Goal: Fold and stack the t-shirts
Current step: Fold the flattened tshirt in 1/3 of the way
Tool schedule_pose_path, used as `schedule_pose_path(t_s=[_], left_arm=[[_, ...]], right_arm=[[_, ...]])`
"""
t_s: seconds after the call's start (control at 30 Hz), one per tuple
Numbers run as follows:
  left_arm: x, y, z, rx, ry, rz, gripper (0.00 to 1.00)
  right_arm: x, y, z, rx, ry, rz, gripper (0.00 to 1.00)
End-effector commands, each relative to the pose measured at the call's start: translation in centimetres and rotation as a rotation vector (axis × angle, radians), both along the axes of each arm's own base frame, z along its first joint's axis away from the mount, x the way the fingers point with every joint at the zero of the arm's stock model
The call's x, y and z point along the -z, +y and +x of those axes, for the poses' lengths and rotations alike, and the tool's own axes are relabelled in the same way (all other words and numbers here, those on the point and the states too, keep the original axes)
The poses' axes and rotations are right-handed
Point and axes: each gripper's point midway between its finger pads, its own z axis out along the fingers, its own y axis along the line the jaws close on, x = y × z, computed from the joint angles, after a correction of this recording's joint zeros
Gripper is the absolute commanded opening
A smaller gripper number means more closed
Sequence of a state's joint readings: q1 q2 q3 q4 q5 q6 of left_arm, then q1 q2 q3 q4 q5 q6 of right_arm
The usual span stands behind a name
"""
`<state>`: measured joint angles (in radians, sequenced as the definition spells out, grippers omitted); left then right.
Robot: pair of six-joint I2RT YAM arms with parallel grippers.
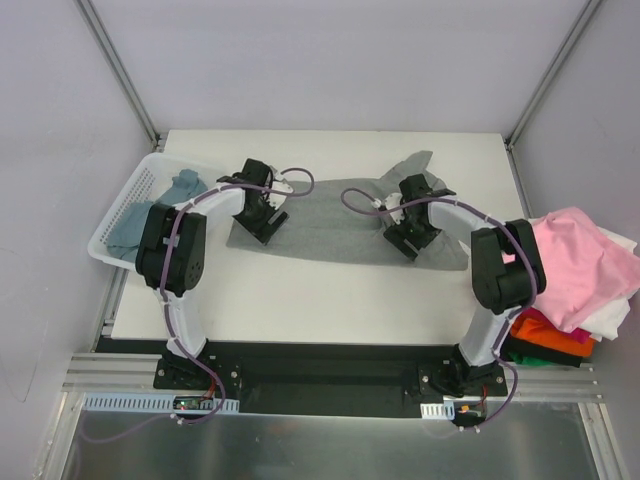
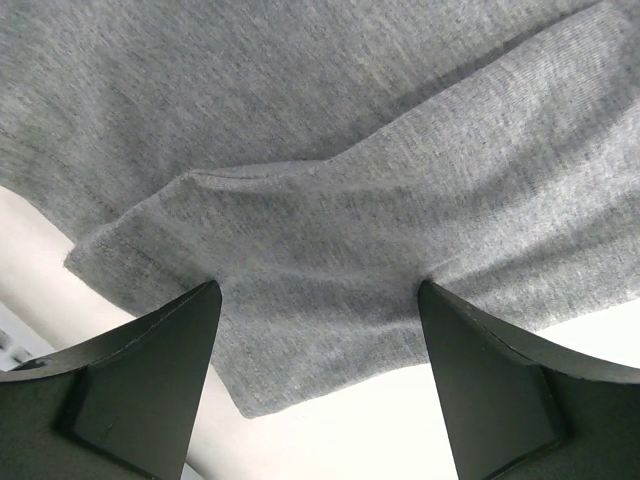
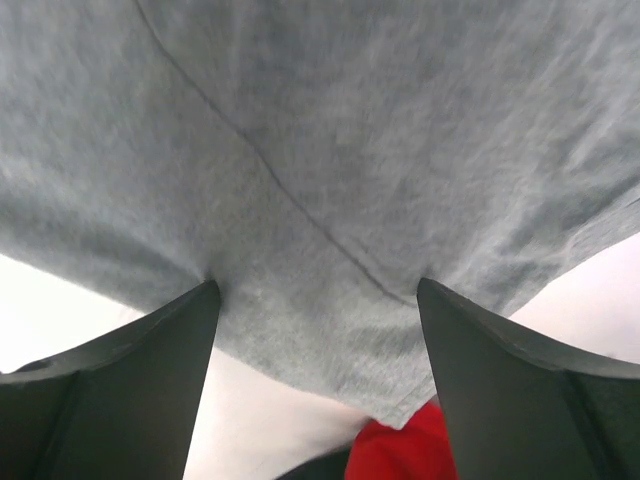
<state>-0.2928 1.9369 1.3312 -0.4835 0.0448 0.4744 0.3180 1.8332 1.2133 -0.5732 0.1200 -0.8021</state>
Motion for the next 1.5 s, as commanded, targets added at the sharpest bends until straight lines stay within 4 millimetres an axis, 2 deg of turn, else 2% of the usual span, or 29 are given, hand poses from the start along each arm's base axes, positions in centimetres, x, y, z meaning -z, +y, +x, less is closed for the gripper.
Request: schedule_pose_path(t_s=[0.0, 0.03, 0.17, 0.37, 0.57, 0.67, 0.87, 1.0, 1.17, 1.3, 1.47], left_arm=[[1.5, 1.5, -5.2, -0.016, 0.130, 0.028, 0.81], [1.6, 1.5, -5.7, -0.016, 0.135, 0.024, 0.81], [1.2, 1.7, -7.6, -0.014, 0.136, 0.021, 0.81], [1.7, 1.6, -10.3, -0.008, 0.164, 0.022, 0.82], [1.9, 1.0, -11.4, 0.014, 0.165, 0.028, 0.83], [1.4, 0.9, -11.3, 0.013, 0.151, 0.022, 0.84], [1.0, 0.8, -10.9, 0.012, 0.131, 0.018, 0.84], [1.2, 0.7, -10.7, 0.014, 0.134, 0.019, 0.84], [1.5, 0.5, -10.4, 0.011, 0.142, 0.015, 0.84], [1.6, 0.3, -10.2, 0.010, 0.142, 0.011, 0.84], [1.7, 0.4, -9.7, 0.011, 0.136, 0.024, 0.84]], right_arm=[[-1.2, -0.7, -4.0, -0.038, 0.059, -0.011, 0.84], [-0.9, -0.9, -5.0, -0.041, 0.079, -0.014, 0.84], [-1.6, -0.8, -6.6, -0.063, 0.080, -0.008, 0.85], [-1.2, -0.2, -8.6, -0.093, 0.108, -0.021, 0.85], [-0.4, 0.1, -9.4, -0.104, 0.130, -0.018, 0.86], [-1.2, 0.1, -8.5, -0.105, 0.086, -0.020, 0.86], [-4.1, 0.9, -7.1, -0.105, 0.008, 0.013, 0.87], [-4.8, 0.4, -5.6, -0.101, -0.053, -0.011, 0.88], [-3.8, -0.1, -3.3, -0.097, -0.087, -0.030, 0.88], [-1.3, -0.8, -2.2, -0.096, -0.051, -0.072, 0.88], [0.4, -1.4, -1.6, -0.105, -0.037, -0.113, 0.88]])
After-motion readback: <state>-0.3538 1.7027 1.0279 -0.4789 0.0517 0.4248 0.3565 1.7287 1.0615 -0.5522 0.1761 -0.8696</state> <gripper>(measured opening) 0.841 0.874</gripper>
